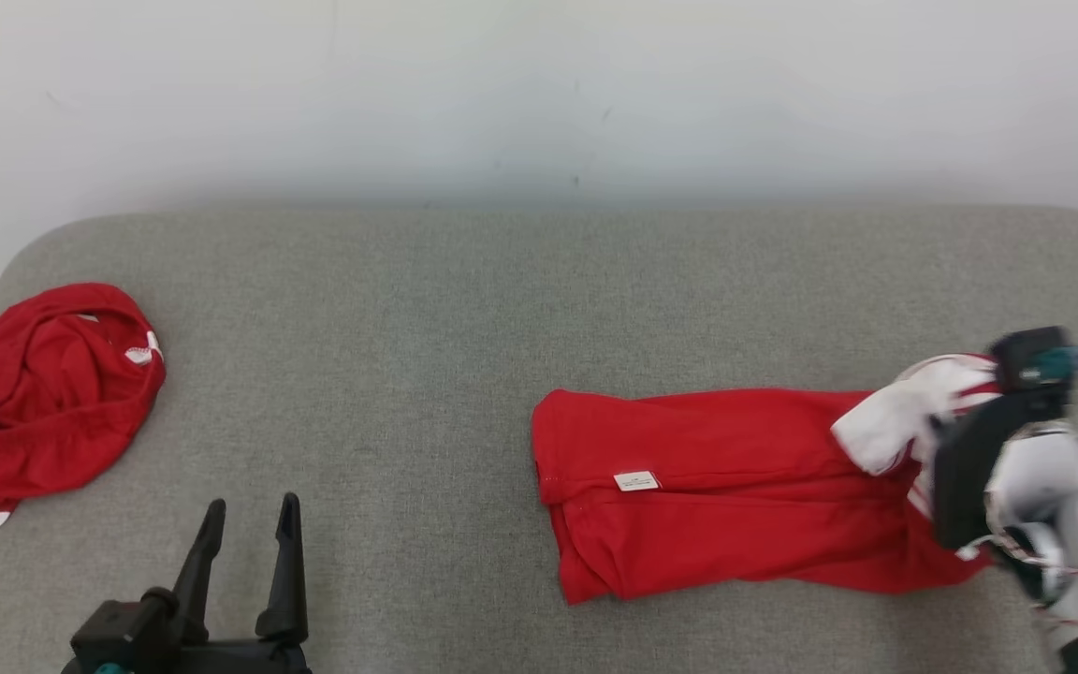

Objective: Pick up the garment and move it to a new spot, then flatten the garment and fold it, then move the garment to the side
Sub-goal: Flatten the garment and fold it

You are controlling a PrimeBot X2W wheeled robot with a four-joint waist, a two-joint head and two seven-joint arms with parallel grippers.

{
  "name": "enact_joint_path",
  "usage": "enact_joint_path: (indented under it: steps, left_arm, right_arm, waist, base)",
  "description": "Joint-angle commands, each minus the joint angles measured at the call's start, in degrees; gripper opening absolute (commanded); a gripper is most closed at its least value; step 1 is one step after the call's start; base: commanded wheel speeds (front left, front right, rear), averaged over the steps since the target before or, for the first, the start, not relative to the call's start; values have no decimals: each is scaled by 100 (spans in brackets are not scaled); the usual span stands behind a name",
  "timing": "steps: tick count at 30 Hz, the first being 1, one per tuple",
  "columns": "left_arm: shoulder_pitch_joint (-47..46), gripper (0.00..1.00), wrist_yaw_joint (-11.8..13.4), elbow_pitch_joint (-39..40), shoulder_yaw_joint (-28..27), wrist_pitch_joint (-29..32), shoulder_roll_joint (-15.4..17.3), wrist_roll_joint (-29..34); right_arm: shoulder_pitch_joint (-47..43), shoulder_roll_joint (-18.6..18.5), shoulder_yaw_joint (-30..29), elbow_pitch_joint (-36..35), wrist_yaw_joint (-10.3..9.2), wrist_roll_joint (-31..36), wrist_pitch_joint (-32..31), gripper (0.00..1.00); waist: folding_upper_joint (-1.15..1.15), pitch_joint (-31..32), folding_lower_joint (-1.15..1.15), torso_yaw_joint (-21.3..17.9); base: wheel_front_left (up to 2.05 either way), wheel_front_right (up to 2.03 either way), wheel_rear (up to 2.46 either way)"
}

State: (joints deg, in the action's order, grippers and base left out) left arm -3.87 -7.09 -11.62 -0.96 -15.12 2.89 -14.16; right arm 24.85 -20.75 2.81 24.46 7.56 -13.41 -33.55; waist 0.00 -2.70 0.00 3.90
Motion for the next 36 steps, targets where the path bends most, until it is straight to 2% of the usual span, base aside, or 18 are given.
enact_joint_path:
  steps: [1,5,10,19,27,29,30,31,36]
  left_arm:
    - [110,100,12,-21,24,-1,0,-55]
    - [173,100,31,-39,76,-1,0,-94]
    - [164,100,46,-53,150,-2,2,-146]
    - [32,100,76,-106,425,-1,2,-199]
    - [-62,100,75,-165,542,-1,2,-233]
    - [-64,100,73,-191,569,-1,1,-250]
    - [-71,100,73,-200,585,-1,1,-249]
    - [-82,100,75,-208,596,-1,2,-257]
    - [-94,100,87,-245,561,-2,1,-288]
  right_arm:
    - [-71,112,313,-234,-15,-91,-170,0]
    - [92,363,1027,-543,-16,-321,-462,0]
    - [322,676,1553,-421,-16,-507,-562,0]
    - [813,1420,2283,614,-16,-694,-406,0]
    - [1277,1736,2384,1690,-16,-648,83,0]
    - [1363,1774,2464,1917,-15,-722,231,25]
    - [1412,1782,2496,1997,-15,-812,300,94]
    - [1465,1783,2507,2059,-15,-914,373,100]
    - [1632,1781,2911,1845,-15,-1807,688,100]
  waist:
    - [0,132,0,-21]
    - [0,184,0,7]
    - [0,171,0,90]
    - [0,84,0,419]
    - [0,17,0,671]
    - [0,12,0,707]
    - [0,4,0,723]
    - [0,-4,0,732]
    - [0,10,0,682]
  base:
    - [0,0,0]
    - [0,0,0]
    - [0,0,0]
    - [0,0,0]
    - [0,0,0]
    - [0,0,0]
    - [0,0,0]
    - [0,0,0]
    - [0,0,0]
